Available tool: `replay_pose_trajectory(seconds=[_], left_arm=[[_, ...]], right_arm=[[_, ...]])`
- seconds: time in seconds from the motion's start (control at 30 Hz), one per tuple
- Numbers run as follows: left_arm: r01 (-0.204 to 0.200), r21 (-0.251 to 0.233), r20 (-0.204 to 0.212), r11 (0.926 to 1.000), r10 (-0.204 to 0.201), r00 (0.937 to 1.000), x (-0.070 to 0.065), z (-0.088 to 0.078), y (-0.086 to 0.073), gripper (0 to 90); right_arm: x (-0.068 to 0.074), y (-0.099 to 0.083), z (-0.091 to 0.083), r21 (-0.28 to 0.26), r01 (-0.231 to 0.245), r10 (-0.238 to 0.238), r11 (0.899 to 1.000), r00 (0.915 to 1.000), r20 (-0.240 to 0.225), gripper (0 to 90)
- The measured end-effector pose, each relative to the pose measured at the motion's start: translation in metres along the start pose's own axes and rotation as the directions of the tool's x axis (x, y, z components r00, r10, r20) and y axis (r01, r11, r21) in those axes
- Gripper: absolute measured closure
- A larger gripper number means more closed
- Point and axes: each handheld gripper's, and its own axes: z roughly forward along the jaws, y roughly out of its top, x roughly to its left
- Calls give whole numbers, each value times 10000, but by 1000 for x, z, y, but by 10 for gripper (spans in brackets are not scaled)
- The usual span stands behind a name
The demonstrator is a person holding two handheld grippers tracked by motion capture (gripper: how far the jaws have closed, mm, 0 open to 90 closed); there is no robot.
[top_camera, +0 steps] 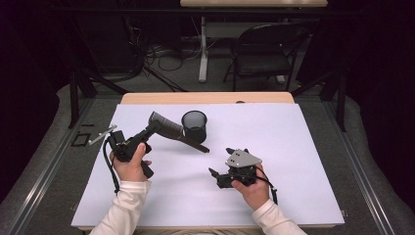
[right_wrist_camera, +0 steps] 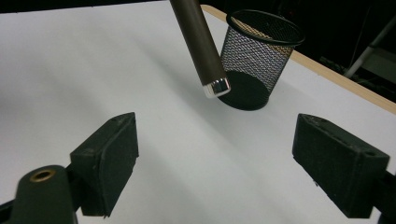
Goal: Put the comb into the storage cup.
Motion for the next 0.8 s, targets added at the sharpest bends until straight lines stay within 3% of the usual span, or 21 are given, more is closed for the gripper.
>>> replay_pose_trajectory(seconds=[0.1,0.2,0.4,0.8], left_arm=[[16,-97,-12,10000,-16,10000,1,-3,3,846],[38,-217,-38,9998,-39,10000,2,-5,4,846],[16,-313,-73,9995,-18,10000,2,-8,7,846],[-68,-482,-164,9988,60,9998,3,-10,9,846]], right_arm=[[0,0,0,-135,-47,47,9999,10000,54,79],[1,0,2,123,143,-148,9998,9993,338,0],[2,-2,3,231,-125,121,9997,9998,168,0],[-6,-3,0,-68,-1188,1188,9929,9929,-72,0]])
